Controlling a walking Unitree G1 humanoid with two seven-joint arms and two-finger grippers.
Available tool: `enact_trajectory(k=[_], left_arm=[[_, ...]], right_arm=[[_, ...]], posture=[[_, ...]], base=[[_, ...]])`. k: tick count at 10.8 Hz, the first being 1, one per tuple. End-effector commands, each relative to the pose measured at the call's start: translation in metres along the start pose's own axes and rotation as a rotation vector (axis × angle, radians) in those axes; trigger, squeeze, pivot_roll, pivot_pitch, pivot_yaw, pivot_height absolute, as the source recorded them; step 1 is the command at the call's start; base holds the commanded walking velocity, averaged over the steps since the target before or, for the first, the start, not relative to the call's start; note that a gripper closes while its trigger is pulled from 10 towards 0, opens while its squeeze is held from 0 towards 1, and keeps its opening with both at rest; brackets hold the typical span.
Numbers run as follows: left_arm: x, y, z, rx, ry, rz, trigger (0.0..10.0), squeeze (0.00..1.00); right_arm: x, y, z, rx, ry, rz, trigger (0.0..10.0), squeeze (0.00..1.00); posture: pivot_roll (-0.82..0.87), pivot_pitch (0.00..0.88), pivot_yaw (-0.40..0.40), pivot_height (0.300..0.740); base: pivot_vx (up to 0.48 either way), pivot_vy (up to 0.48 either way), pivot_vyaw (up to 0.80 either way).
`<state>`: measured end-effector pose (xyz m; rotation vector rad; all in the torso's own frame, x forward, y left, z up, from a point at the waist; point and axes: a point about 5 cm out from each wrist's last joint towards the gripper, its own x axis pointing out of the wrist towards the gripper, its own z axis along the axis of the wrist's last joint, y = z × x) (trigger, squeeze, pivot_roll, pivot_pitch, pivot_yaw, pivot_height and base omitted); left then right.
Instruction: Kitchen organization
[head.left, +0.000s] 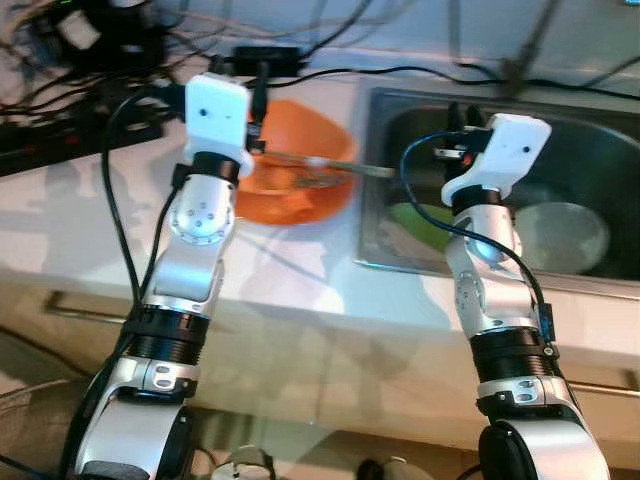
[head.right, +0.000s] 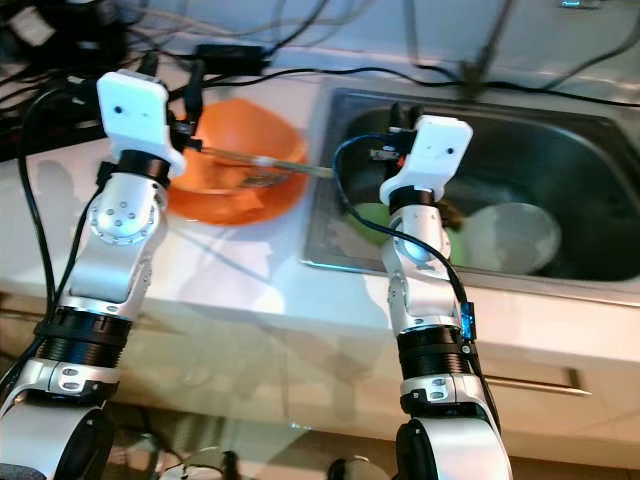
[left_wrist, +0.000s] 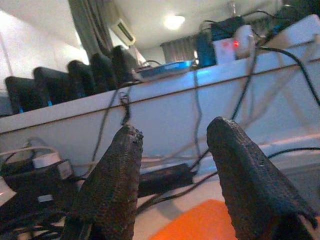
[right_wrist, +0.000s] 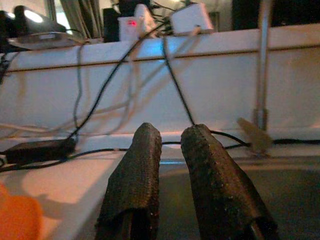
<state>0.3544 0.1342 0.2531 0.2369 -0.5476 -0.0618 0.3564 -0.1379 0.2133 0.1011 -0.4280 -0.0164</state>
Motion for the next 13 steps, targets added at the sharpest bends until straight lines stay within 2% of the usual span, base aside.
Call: enact_trajectory(k=[1,6,13], left_arm=[[0.001,-0.002,0.001,0.003,-0.005,-0.001,10.0,0.0],[0.003,0.0,0.003,0.007,-0.006,0.014,10.0,0.0],[0.003,0.01,0.0,0.017,0.013,0.045,10.0,0.0]], right_arm=[[-0.002,-0.003,-0.003,-0.001,0.018,-0.006,10.0,0.0],[-0.002,-0.002,-0.003,-0.004,0.025,0.0,10.0,0.0],[-0.001,0.0,-0.003,-0.018,0.041,0.02,10.0,0.0]], posture=[[0.15,0.063,-0.009,0.74],[0.15,0.081,-0.013,0.74],[0.14,0.096,-0.025,0.74]], base=[[0.0,-0.368,0.0],[0.0,-0.37,0.0],[0.0,0.0,0.0]])
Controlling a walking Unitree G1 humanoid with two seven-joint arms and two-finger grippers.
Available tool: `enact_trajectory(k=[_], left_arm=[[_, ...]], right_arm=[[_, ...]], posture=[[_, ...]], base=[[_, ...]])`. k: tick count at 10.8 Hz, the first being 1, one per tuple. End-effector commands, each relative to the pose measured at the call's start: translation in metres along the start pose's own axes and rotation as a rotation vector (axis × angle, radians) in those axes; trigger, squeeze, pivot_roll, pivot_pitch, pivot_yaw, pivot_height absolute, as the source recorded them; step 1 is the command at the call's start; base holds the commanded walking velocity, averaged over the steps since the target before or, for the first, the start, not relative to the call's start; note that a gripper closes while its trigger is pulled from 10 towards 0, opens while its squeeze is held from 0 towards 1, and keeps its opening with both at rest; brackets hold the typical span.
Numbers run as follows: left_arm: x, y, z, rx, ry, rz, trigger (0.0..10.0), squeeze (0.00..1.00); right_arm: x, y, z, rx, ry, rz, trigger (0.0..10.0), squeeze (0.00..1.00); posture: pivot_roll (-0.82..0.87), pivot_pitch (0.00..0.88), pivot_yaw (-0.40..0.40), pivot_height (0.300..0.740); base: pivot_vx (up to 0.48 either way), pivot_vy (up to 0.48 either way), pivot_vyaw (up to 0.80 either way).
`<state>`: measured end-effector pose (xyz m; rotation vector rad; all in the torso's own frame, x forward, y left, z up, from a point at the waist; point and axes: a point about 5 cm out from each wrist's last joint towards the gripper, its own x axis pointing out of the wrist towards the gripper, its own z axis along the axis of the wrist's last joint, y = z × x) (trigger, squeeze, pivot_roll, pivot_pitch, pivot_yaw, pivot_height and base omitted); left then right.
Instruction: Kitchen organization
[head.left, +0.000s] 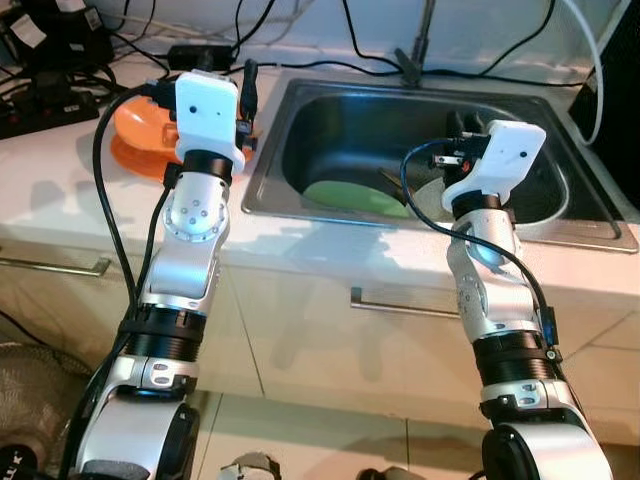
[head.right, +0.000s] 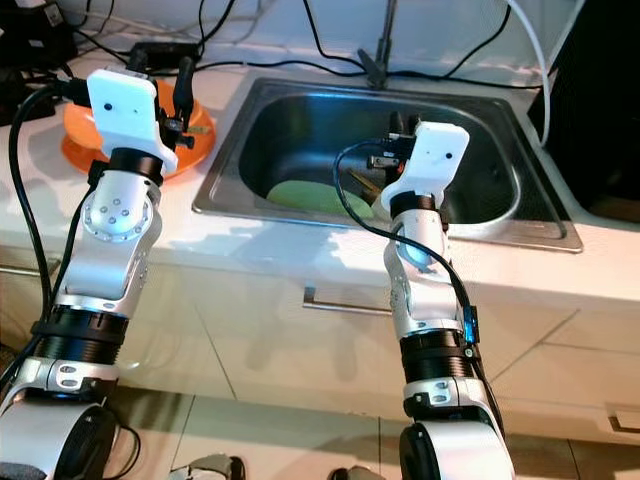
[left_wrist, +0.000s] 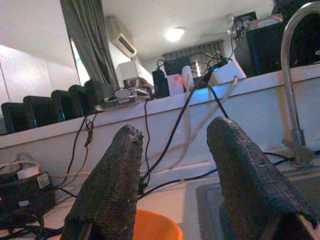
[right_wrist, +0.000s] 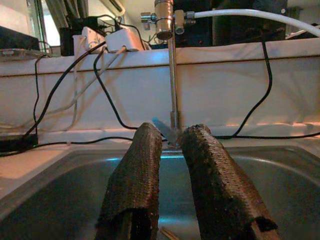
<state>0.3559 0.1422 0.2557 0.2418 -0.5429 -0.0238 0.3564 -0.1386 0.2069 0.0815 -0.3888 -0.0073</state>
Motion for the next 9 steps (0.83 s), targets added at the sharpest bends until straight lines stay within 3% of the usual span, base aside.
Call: enact_trajectory(k=[1,2,3,5,6,8,9], left_arm=[[-0.001,0.002,-0.002,0.014,0.016,-0.008,10.0,0.0],[-0.006,-0.001,-0.009,0.084,0.043,-0.061,10.0,0.0],[-0.016,-0.01,-0.015,0.207,0.043,-0.173,10.0,0.0],[-0.022,-0.018,-0.012,0.293,0.012,-0.265,10.0,0.0],[-0.026,-0.026,-0.006,0.421,-0.025,-0.354,10.0,0.0],[-0.03,-0.03,-0.009,0.568,0.004,-0.393,10.0,0.0],[-0.027,-0.027,-0.012,0.653,0.033,-0.349,10.0,0.0]], right_arm=[[0.001,0.002,0.0,-0.005,0.012,0.018,10.0,0.0],[0.0,0.004,0.0,-0.006,0.016,0.029,10.0,0.0],[0.0,0.002,0.0,-0.003,0.018,0.023,10.0,0.0],[-0.001,0.002,-0.001,-0.002,0.021,0.022,10.0,0.0],[-0.002,0.002,-0.002,0.0,0.026,0.023,10.0,0.0],[-0.002,0.004,-0.003,0.007,0.03,0.029,10.0,0.0],[-0.001,0.006,-0.003,0.008,0.03,0.034,10.0,0.0]], posture=[[0.13,0.096,-0.03,0.74],[0.12,0.094,-0.026,0.74],[0.11,0.099,-0.025,0.74],[0.11,0.103,-0.023,0.74],[0.12,0.102,-0.022,0.74],[0.12,0.096,-0.024,0.74],[0.11,0.09,-0.022,0.74]], base=[[0.0,0.0,0.0],[0.0,0.0,0.0],[0.0,0.0,0.0],[0.0,0.0,0.0],[0.0,0.0,0.0],[0.0,0.0,0.0],[0.0,0.0,0.0]])
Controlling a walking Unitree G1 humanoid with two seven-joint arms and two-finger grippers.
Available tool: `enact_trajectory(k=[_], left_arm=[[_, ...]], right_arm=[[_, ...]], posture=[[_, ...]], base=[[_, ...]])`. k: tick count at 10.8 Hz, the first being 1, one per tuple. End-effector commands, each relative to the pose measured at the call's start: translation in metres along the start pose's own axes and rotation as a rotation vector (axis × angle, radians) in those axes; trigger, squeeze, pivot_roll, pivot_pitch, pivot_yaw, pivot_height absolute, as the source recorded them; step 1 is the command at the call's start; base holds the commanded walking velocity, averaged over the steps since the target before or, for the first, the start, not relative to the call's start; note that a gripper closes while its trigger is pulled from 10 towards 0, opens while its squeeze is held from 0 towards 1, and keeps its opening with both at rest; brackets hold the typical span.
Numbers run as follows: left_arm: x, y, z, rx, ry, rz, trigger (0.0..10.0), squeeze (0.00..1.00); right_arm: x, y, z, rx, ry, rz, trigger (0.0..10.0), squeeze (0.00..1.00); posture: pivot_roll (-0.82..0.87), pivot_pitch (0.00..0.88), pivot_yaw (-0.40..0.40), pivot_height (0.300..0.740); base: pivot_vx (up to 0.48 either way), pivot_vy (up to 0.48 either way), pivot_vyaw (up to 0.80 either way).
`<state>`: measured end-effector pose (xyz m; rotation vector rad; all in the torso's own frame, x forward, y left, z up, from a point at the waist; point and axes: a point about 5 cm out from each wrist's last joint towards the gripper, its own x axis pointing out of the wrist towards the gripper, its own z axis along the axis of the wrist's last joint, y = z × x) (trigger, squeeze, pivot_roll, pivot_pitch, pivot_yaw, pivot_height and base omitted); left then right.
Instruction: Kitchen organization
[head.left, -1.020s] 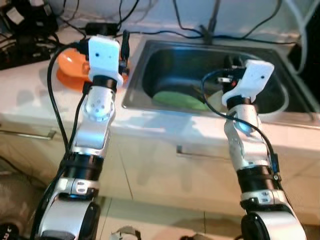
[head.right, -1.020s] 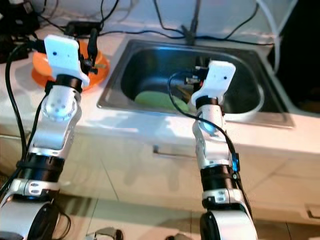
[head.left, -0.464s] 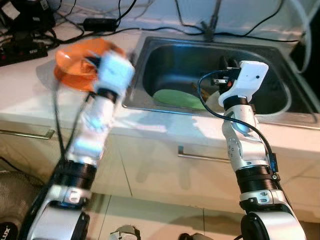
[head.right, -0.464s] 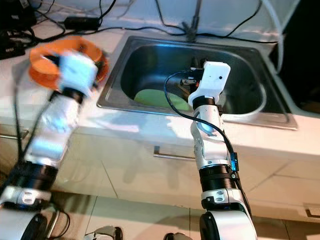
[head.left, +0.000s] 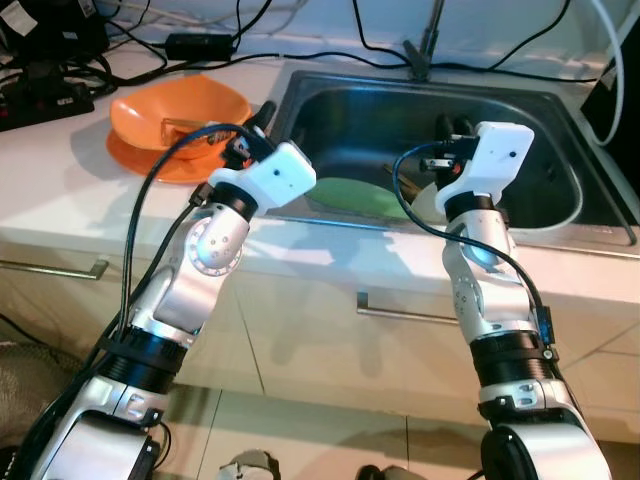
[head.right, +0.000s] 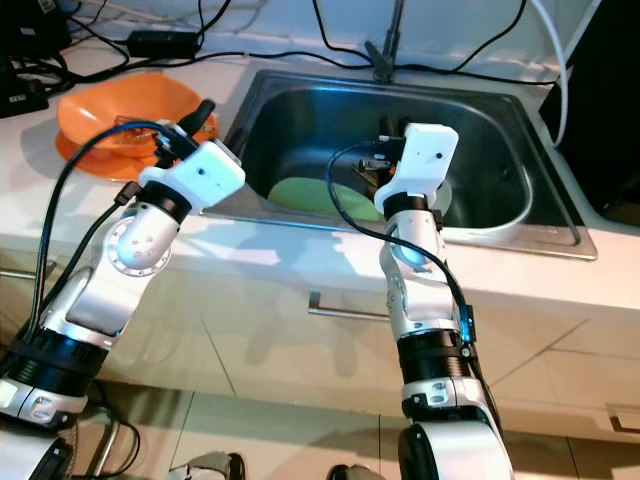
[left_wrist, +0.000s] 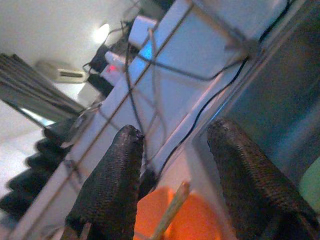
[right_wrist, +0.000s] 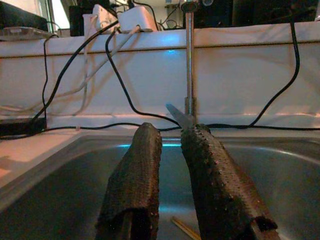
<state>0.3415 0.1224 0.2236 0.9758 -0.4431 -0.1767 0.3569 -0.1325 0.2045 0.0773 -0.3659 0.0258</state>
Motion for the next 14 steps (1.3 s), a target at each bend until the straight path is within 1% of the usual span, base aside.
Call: enact_trajectory(k=[1,2,3,5,8,9,10,11,14], left_arm=[[0.003,0.003,0.0,0.072,0.024,0.017,10.0,0.0],[0.01,0.002,-0.006,0.098,0.077,0.026,10.0,0.0],[0.015,-0.001,-0.01,0.116,0.099,0.013,10.0,0.0],[0.025,-0.006,-0.016,0.127,0.126,-0.012,10.0,0.0],[0.042,-0.01,-0.023,0.172,0.17,-0.044,10.0,0.0],[0.047,-0.009,-0.023,0.184,0.18,-0.035,10.0,0.0],[0.05,-0.008,-0.022,0.189,0.189,-0.026,7.9,0.0],[0.055,-0.008,-0.022,0.197,0.199,-0.018,0.0,0.0],[0.059,-0.005,-0.023,0.207,0.212,0.001,0.0,0.0]], right_arm=[[0.0,0.0,0.0,0.007,0.004,0.004,10.0,0.0],[0.001,-0.001,0.001,0.006,0.002,0.005,10.0,0.0],[0.001,-0.001,0.002,0.004,0.0,0.005,10.0,0.0],[0.001,-0.001,0.002,0.004,-0.002,0.002,10.0,0.0],[0.001,-0.004,0.003,-0.001,-0.006,-0.01,10.0,0.0],[0.001,-0.006,0.004,-0.003,-0.008,-0.016,10.0,0.0],[0.001,-0.006,0.004,-0.005,-0.009,-0.019,10.0,0.0],[0.001,-0.006,0.004,-0.006,-0.008,-0.021,10.0,0.0],[0.0,-0.008,0.004,-0.008,-0.004,-0.025,10.0,0.0]], posture=[[0.11,0.086,-0.022,0.74],[0.11,0.082,-0.025,0.74],[0.1,0.08,-0.025,0.74],[0.1,0.081,-0.022,0.74],[0.08,0.082,-0.014,0.74],[0.08,0.082,-0.011,0.74],[0.07,0.081,-0.01,0.74],[0.07,0.082,-0.007,0.74],[0.07,0.085,-0.009,0.74]], base=[[0.0,0.0,0.0],[0.0,0.0,0.0],[0.0,0.0,0.0],[0.0,0.0,0.0],[0.0,0.0,0.0],[0.0,0.0,0.0],[0.0,0.0,0.0],[0.0,0.0,0.0],[0.0,0.0,0.0]])
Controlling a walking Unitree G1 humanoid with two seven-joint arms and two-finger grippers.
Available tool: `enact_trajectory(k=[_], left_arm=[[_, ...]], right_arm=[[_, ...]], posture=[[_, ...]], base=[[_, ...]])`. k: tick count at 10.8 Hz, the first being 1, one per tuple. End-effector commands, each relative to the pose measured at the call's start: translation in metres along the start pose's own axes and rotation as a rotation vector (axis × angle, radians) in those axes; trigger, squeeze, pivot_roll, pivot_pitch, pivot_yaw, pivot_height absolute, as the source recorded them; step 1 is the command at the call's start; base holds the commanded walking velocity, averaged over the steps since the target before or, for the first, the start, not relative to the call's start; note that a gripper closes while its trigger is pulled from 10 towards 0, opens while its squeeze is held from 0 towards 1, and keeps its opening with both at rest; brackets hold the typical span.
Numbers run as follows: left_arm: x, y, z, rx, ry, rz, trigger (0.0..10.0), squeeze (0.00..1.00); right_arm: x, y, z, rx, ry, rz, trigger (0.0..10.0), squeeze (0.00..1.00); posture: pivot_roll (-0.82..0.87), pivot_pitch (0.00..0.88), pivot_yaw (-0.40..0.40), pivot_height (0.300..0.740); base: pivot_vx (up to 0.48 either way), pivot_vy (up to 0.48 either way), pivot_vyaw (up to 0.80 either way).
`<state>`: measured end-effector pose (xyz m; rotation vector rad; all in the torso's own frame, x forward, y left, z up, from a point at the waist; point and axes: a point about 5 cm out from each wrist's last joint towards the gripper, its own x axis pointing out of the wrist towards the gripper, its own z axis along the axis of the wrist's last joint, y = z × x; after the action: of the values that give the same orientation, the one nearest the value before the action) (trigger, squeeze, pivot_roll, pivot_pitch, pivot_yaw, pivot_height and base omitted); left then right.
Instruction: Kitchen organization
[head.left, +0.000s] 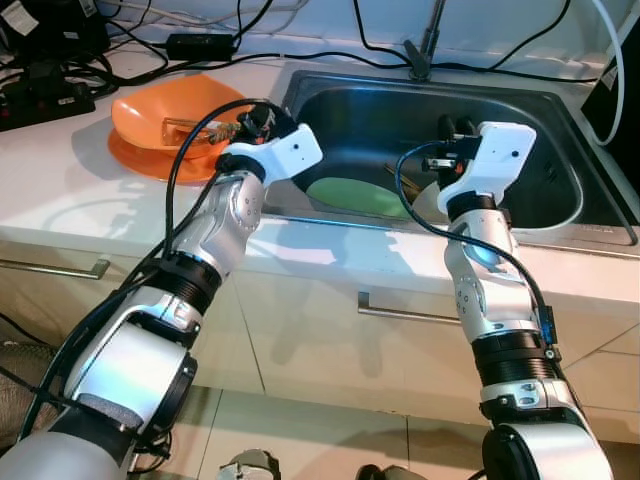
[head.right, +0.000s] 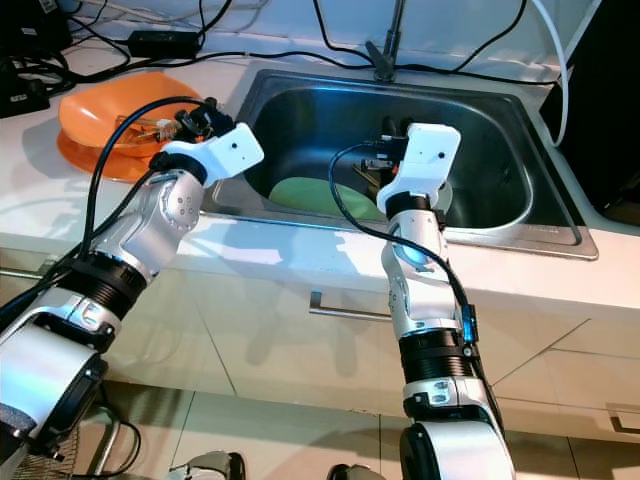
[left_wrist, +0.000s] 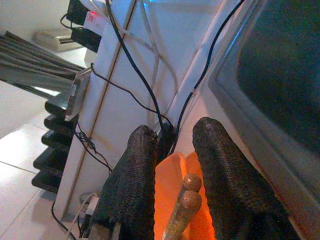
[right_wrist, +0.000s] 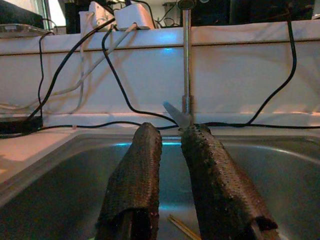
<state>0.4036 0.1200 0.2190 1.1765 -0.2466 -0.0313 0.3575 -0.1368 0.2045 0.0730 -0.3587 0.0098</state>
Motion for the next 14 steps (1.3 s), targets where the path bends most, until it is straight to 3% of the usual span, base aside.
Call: enact_trajectory(k=[1,8,9,10,12,13,14], left_arm=[[0.004,0.006,0.004,0.009,-0.005,0.024,0.0,0.0],[0.006,0.013,0.003,0.016,0.004,0.049,0.0,0.0],[0.006,0.018,0.011,0.037,-0.05,0.082,0.0,0.0],[0.005,0.028,0.034,0.056,-0.203,0.152,0.0,0.0],[0.0,0.041,0.051,0.072,-0.308,0.247,0.0,0.0],[-0.005,0.053,0.065,0.035,-0.41,0.307,2.2,0.0],[-0.01,0.058,0.076,-0.054,-0.496,0.313,7.0,0.0]], right_arm=[[0.0,-0.003,0.003,0.0,-0.008,-0.008,10.0,0.0],[0.0,-0.001,0.002,0.002,0.002,-0.005,10.0,0.0],[0.0,-0.001,0.001,0.002,0.002,-0.006,10.0,0.0],[0.0,-0.001,0.001,0.0,0.002,-0.008,10.0,0.0],[0.0,-0.001,0.001,-0.002,0.002,-0.009,10.0,0.0],[0.0,-0.001,0.001,-0.002,0.002,-0.008,10.0,0.0],[0.0,0.0,0.001,-0.002,0.002,-0.006,10.0,0.0]], posture=[[0.07,0.086,-0.009,0.74],[0.08,0.085,-0.01,0.74],[0.08,0.083,-0.01,0.74],[0.08,0.083,-0.011,0.74],[0.08,0.084,-0.01,0.74],[0.08,0.084,-0.011,0.74],[0.08,0.084,-0.011,0.74]], base=[[0.0,0.0,0.0],[0.0,0.0,0.0],[0.0,0.0,0.0],[0.0,0.0,0.0],[0.0,0.0,0.0],[0.0,0.0,0.0],[0.0,0.0,0.0]])
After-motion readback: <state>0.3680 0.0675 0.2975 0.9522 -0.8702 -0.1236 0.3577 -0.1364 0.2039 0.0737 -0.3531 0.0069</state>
